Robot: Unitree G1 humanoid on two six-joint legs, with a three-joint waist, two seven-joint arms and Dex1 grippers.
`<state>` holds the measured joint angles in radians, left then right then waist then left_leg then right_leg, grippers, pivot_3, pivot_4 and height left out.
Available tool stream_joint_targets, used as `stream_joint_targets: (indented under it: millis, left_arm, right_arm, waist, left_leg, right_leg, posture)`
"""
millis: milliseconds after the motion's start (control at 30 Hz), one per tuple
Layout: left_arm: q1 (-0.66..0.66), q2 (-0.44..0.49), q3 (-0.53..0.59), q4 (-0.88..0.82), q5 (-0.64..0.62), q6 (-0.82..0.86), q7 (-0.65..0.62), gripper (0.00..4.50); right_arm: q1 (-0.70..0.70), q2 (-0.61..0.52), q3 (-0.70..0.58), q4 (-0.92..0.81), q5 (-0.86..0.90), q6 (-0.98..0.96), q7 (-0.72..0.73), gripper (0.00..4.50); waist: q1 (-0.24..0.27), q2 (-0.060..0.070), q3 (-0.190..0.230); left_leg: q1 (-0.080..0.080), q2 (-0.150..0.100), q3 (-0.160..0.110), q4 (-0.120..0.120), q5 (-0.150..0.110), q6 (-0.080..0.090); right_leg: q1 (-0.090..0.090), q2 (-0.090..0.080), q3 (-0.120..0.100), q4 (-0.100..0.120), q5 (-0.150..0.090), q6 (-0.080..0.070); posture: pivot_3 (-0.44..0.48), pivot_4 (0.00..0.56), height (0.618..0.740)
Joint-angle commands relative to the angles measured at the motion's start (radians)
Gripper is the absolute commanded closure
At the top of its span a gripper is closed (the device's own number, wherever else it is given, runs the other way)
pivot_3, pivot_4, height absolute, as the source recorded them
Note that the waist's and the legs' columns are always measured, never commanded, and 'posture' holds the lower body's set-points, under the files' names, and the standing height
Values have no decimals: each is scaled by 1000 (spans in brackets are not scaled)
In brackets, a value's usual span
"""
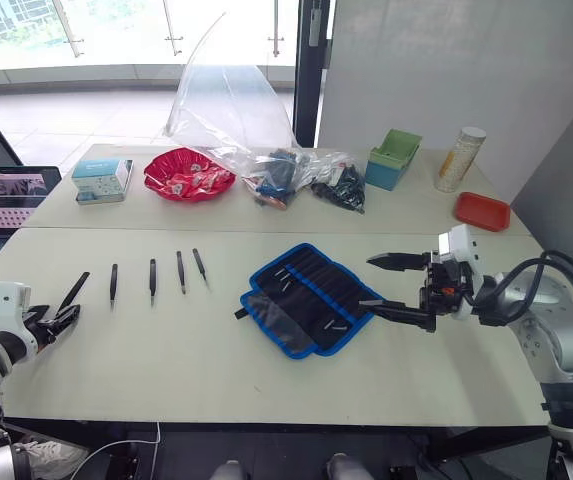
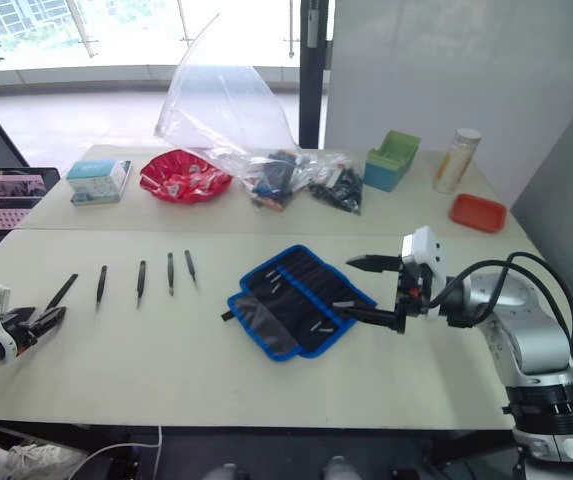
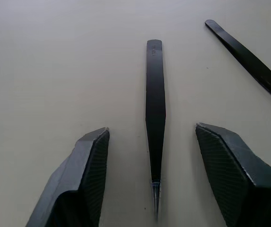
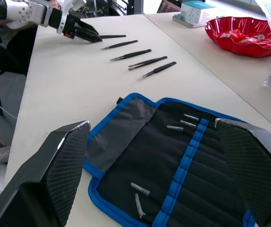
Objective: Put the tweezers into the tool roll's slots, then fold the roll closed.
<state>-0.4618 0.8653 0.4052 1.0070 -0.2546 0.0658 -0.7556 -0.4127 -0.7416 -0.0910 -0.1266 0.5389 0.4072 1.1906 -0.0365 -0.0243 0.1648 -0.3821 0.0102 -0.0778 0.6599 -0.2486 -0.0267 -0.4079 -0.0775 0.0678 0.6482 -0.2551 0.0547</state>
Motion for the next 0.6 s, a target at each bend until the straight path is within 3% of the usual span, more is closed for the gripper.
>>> stream_joint_targets:
  millis: [33,200,367,433,567,600]
  left_arm:
    - [-18,15,-30,63,26,-20,-36,2797]
    - [-30,29,-19,99,22,-51,-50,4448]
    - [-49,29,65,40,-82,-53,-136,4480]
    - [-42,18,79,-62,-132,-20,-198,4480]
    - [-18,-24,34,-425,-217,154,-227,4480]
    - [-14,-37,28,-501,-253,213,-235,4496]
  right_arm:
    - [3,-8,-36,-37,2,-14,-34,0]
    - [21,-15,-43,-63,12,0,-60,0]
    - [41,-17,-50,-88,15,36,-109,0]
    - [50,-10,-44,-84,-4,46,-144,0]
    - [26,60,-8,-26,-27,82,-248,0]
    - [14,81,3,-3,-53,65,-277,258]
  waist:
    - [0,0,0]
    - [0,0,0]
    - [-2,0,0]
    - [-1,-1,0]
    - [1,-3,0]
    - [0,-3,0]
  left_leg:
    - [0,0,0,0,0,0]
    - [0,0,0,0,0,0]
    - [-1,0,0,0,0,0]
    - [-2,1,0,0,0,0]
    - [-3,1,-1,1,0,0]
    - [-3,1,-1,1,0,0]
  right_leg:
    - [0,0,0,0,0,0]
    - [0,0,0,0,0,0]
    - [-1,0,0,0,0,0]
    - [-1,1,0,0,0,0]
    - [-2,0,0,1,0,0]
    - [-2,0,0,1,0,0]
  posture:
    - [0,150,738]
    - [0,150,738]
    - [0,150,738]
    - [0,150,738]
    - [0,150,738]
    - [0,150,738]
